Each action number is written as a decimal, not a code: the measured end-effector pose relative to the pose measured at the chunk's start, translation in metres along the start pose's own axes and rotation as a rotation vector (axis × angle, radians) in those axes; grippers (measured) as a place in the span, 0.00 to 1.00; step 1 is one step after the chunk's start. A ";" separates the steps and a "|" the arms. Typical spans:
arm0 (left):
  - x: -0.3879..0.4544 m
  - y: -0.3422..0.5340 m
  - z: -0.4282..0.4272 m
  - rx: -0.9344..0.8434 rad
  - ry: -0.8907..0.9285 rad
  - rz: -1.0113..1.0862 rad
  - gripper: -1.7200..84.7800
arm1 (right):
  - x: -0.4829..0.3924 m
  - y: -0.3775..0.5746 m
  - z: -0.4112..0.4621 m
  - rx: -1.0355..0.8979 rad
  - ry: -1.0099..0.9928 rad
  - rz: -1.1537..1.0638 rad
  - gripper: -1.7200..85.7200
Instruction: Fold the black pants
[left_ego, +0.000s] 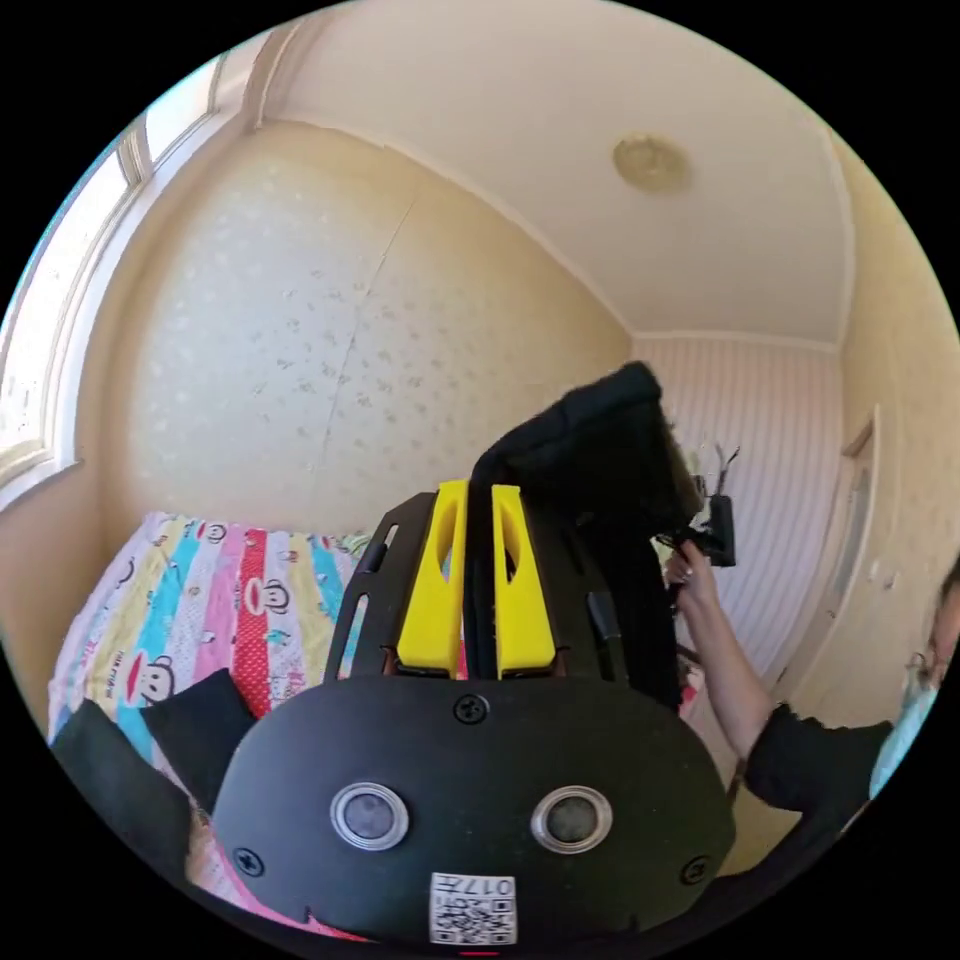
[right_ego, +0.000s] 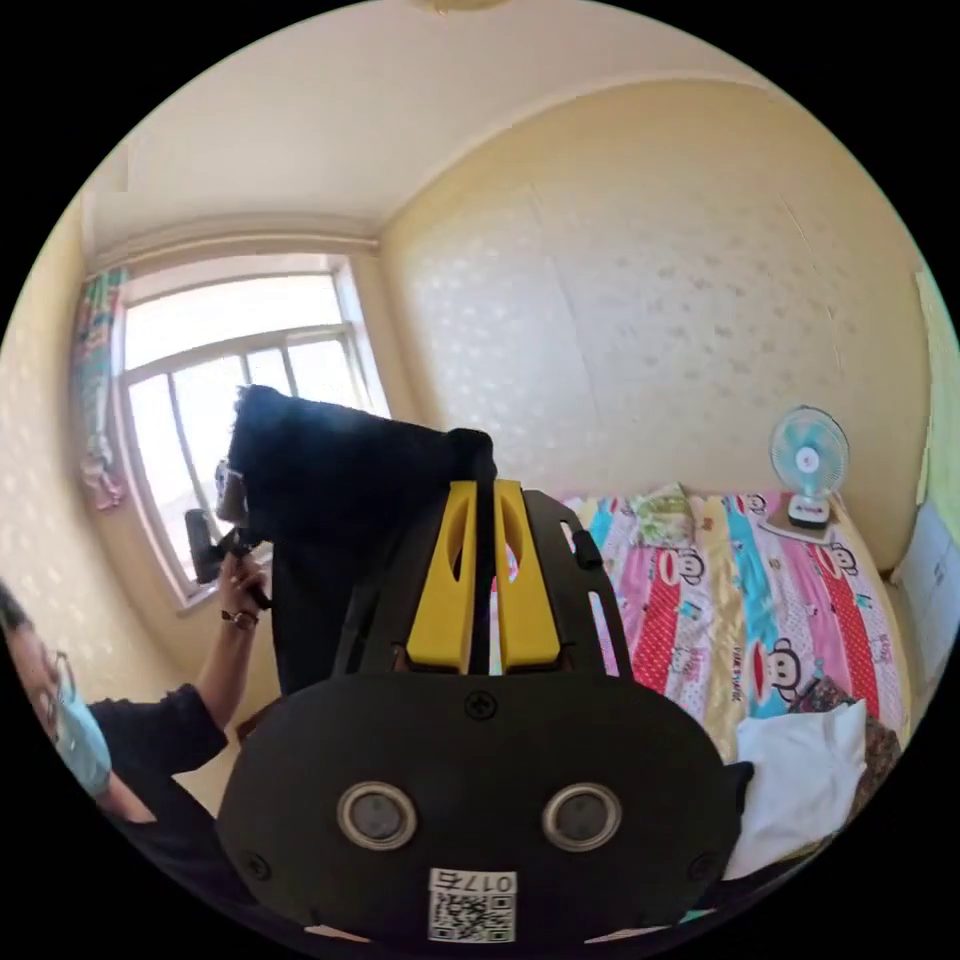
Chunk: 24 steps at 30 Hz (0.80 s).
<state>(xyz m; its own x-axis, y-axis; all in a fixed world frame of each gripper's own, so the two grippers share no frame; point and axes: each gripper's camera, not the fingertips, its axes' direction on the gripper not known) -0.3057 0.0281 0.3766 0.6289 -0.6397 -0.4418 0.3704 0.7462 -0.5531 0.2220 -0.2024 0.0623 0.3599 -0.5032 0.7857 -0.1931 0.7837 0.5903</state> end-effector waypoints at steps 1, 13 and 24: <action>-0.020 0.003 0.046 -0.115 -0.103 0.016 0.08 | 0.028 -0.009 0.051 -0.121 0.067 0.058 0.08; -0.048 0.370 0.142 -0.782 0.284 0.049 0.12 | 0.061 0.327 0.189 -0.570 -0.065 0.004 0.14; 0.114 0.498 0.106 -1.029 0.570 -0.059 0.21 | 0.063 0.538 0.069 -0.348 -0.251 0.487 0.13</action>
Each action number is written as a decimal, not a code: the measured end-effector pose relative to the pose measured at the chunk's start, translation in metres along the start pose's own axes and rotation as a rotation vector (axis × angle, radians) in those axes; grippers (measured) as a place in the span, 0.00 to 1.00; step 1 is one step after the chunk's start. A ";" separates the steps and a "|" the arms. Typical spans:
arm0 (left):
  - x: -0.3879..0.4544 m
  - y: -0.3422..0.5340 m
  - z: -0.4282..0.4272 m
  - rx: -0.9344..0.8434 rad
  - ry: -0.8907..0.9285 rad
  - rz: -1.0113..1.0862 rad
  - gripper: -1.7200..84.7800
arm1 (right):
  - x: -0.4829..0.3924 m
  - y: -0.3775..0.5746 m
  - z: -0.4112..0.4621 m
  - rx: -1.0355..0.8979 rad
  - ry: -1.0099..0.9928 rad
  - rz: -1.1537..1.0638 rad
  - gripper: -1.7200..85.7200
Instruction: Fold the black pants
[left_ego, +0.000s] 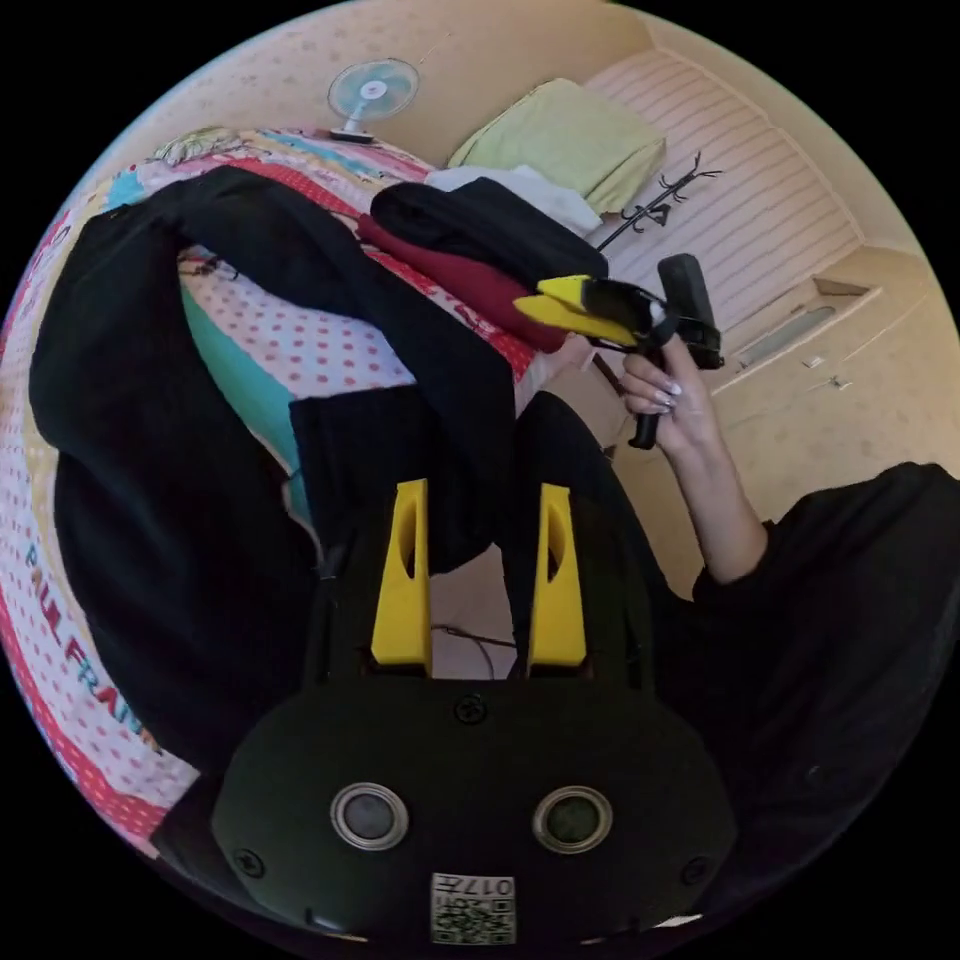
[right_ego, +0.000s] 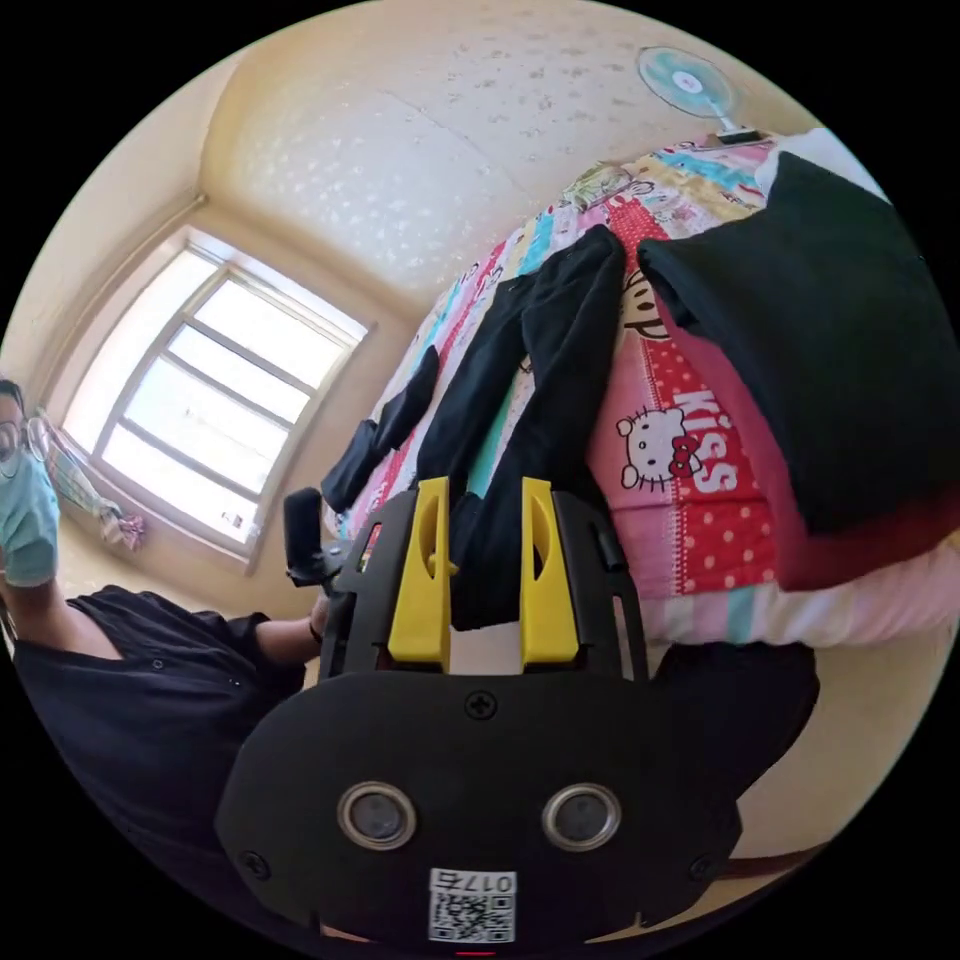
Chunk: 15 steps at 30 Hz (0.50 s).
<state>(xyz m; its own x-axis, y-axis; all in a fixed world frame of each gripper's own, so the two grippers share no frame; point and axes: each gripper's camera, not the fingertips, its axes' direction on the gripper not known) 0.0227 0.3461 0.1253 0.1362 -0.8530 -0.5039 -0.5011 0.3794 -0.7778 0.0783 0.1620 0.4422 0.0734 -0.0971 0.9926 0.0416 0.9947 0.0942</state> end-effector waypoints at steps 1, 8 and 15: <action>0.002 -0.001 0.010 -0.027 -0.026 -0.026 0.21 | 0.004 0.010 -0.004 -0.007 -0.003 -0.017 0.12; -0.016 -0.032 -0.035 -0.194 0.319 -0.199 0.08 | 0.013 0.018 -0.026 -0.074 0.093 -0.028 0.13; 0.002 -0.026 -0.221 0.072 0.476 -0.143 0.07 | 0.009 -0.070 -0.016 -0.105 0.127 -0.109 0.16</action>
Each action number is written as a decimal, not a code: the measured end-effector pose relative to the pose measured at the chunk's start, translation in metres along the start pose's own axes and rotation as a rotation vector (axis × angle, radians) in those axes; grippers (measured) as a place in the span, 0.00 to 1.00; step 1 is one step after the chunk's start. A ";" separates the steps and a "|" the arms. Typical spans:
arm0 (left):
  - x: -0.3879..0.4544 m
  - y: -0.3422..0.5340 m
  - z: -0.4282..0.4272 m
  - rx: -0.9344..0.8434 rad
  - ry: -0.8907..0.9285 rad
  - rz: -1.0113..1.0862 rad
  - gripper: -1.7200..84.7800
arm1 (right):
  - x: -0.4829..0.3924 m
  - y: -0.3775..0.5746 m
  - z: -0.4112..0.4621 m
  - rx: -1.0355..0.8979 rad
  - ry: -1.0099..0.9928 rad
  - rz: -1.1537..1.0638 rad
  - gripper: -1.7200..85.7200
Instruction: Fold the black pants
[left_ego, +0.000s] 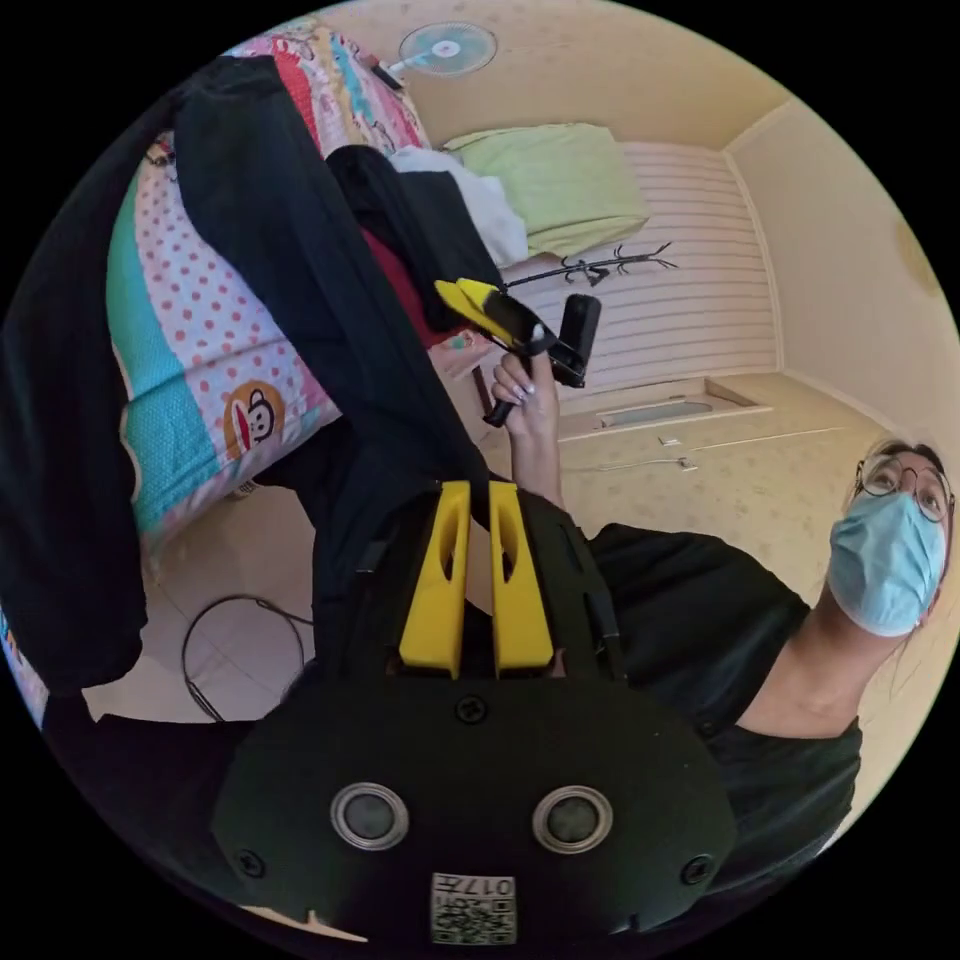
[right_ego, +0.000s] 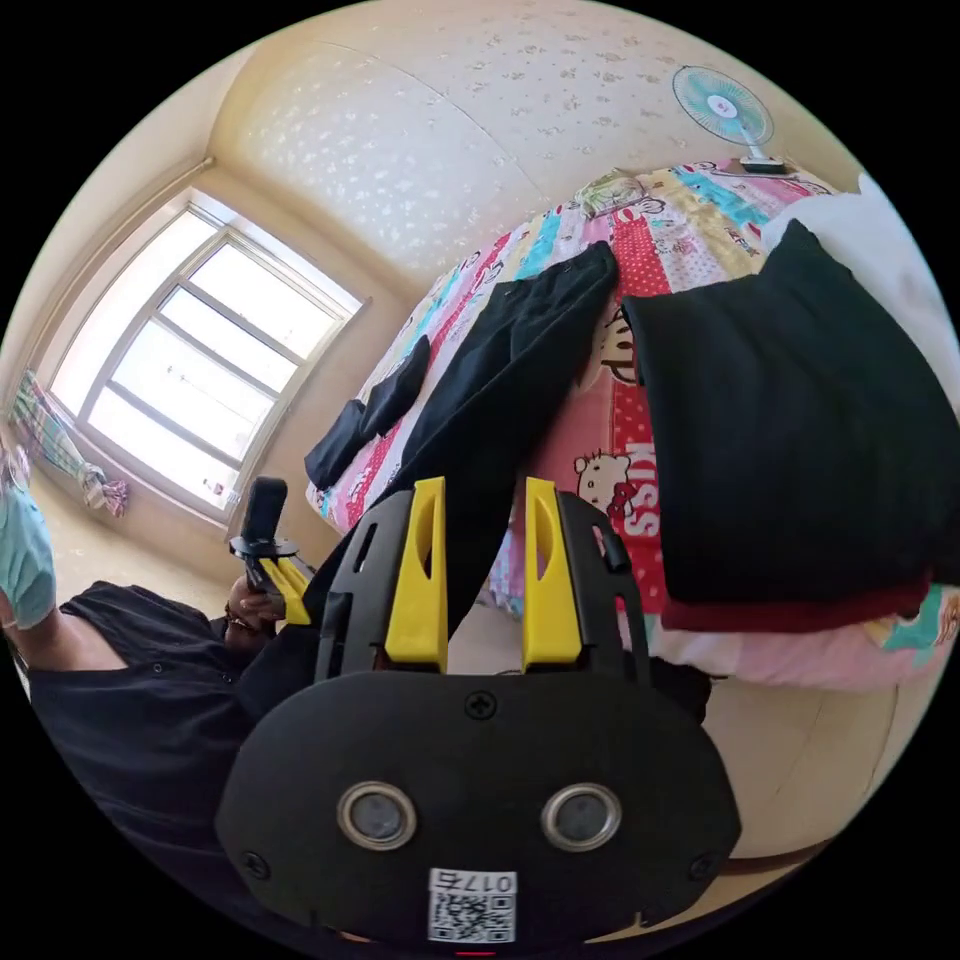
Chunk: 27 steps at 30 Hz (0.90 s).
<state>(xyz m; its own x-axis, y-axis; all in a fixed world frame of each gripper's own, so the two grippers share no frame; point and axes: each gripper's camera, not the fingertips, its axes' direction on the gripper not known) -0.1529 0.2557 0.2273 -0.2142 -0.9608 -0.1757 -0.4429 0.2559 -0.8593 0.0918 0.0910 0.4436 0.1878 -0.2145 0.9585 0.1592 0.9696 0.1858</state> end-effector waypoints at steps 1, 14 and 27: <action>0.008 0.000 -0.017 0.025 -0.027 0.004 0.07 | 0.004 -0.027 0.008 -0.001 0.012 0.007 0.16; -0.006 -0.002 -0.164 0.126 0.168 -0.086 0.06 | 0.129 -0.269 0.233 -0.209 0.250 0.289 0.21; -0.093 0.104 -0.274 0.504 0.450 -0.382 0.06 | -0.051 -0.307 0.329 0.004 0.022 -0.022 0.06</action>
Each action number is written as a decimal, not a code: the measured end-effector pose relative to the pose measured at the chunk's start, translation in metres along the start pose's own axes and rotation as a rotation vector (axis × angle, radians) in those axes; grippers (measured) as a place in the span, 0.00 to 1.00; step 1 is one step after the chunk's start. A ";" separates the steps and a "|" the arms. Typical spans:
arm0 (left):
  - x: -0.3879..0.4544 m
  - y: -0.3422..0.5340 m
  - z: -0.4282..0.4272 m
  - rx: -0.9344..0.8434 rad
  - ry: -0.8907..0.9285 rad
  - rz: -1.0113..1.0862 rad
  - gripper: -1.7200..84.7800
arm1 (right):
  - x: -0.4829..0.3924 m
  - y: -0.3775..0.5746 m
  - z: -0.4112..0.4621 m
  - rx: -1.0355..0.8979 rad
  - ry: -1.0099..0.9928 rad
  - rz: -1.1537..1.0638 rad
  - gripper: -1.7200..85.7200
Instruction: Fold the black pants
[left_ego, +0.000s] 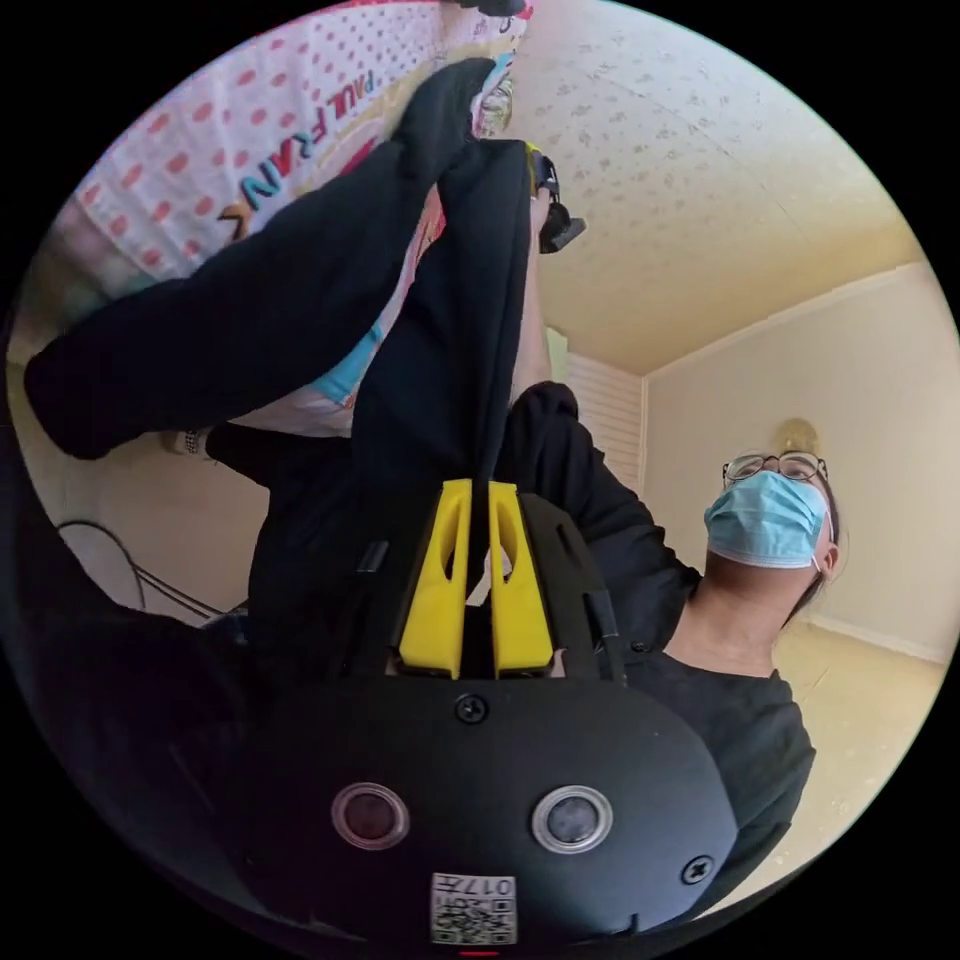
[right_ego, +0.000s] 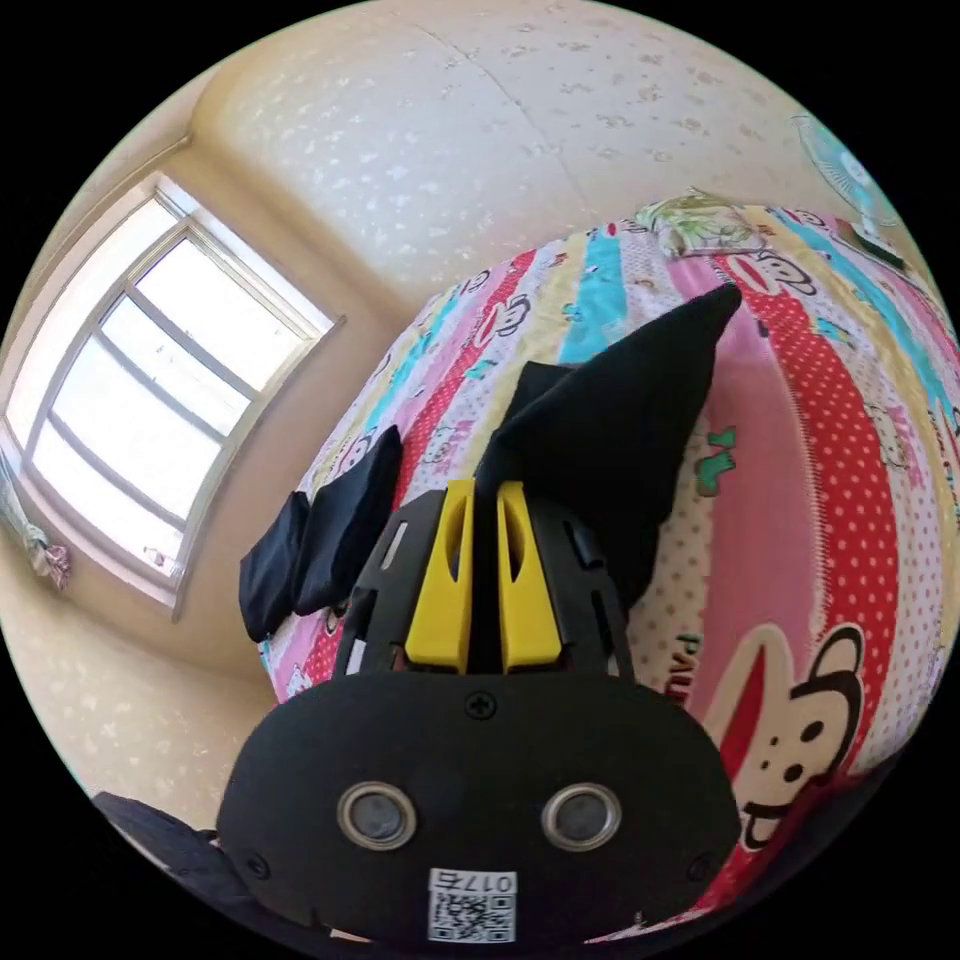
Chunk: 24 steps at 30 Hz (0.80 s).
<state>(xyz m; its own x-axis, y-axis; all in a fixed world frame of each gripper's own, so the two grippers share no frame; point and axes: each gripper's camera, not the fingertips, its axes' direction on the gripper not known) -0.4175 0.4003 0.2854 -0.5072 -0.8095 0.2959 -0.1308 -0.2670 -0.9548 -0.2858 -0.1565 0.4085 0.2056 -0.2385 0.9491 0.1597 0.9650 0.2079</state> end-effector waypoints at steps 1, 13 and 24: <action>0.006 0.003 -0.013 0.043 -0.029 0.006 0.06 | -0.009 0.002 0.023 -0.011 -0.015 0.018 0.06; 0.052 -0.006 -0.095 0.176 -0.404 0.152 0.15 | -0.055 0.157 -0.003 -0.235 -0.034 -0.154 0.17; 0.026 -0.088 -0.010 -0.036 -0.721 0.301 0.06 | -0.048 0.462 -0.097 -0.197 -0.072 -0.082 0.14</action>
<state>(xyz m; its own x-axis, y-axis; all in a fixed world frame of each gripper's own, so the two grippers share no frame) -0.4282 0.4080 0.3770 0.1517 -0.9875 -0.0416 -0.1089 0.0252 -0.9937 -0.1277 0.2900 0.4361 0.1161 -0.2998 0.9469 0.3600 0.9012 0.2412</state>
